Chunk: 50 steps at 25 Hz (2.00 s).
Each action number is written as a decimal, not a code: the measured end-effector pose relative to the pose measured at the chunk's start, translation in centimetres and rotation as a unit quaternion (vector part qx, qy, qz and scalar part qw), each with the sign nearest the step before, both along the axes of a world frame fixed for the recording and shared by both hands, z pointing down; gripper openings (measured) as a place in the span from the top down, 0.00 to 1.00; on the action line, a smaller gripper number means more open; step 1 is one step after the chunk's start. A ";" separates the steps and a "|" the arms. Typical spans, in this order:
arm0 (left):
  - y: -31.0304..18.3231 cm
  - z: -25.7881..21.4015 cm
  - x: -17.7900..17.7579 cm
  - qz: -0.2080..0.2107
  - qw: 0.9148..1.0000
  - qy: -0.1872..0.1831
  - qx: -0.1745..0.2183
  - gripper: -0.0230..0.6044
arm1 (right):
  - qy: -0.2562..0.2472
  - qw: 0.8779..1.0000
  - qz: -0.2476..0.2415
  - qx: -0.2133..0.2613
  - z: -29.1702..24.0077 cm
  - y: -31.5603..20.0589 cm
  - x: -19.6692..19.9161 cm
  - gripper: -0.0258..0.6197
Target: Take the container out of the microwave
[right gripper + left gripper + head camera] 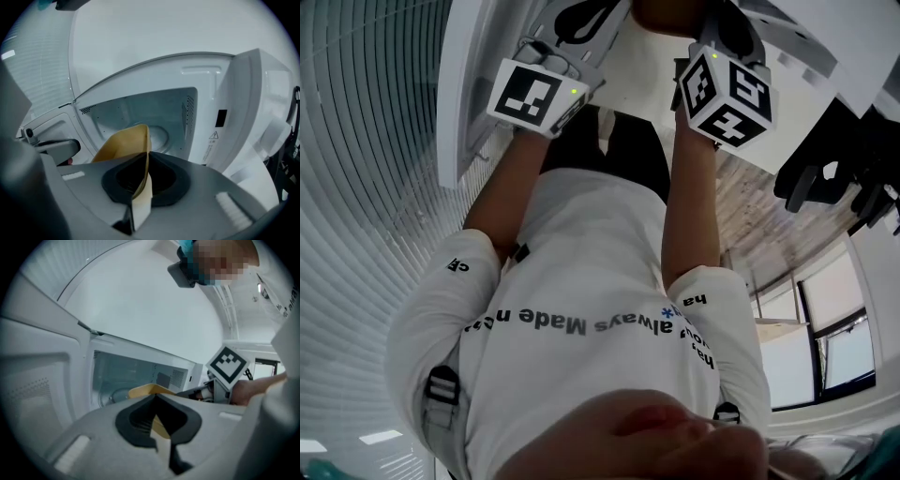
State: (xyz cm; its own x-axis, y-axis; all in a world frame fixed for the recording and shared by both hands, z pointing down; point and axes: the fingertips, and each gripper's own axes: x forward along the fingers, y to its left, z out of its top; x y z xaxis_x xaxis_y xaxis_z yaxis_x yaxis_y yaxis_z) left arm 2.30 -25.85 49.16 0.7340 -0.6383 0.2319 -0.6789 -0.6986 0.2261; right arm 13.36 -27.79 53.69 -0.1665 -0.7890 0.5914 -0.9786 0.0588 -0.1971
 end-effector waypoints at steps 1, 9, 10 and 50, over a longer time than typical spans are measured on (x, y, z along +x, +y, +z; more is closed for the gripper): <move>0.3 0.0 0.1 0.003 1.000 0.000 0.000 0.96 | 0.001 1.000 -0.004 -0.002 0.0 0.4 0.1 0.94; 1.7 -0.1 -0.1 0.014 1.000 -0.001 0.002 0.96 | 0.007 0.999 -0.044 -0.019 0.7 3.6 0.5 0.94; 1.9 -0.1 -0.1 0.018 1.000 -0.002 0.001 0.96 | 0.009 0.998 -0.050 -0.021 0.7 4.0 0.5 0.94; 5.6 2.6 3.1 0.082 0.996 -0.024 -0.021 0.96 | 0.139 0.897 -0.418 -0.023 5.4 12.0 6.2 0.94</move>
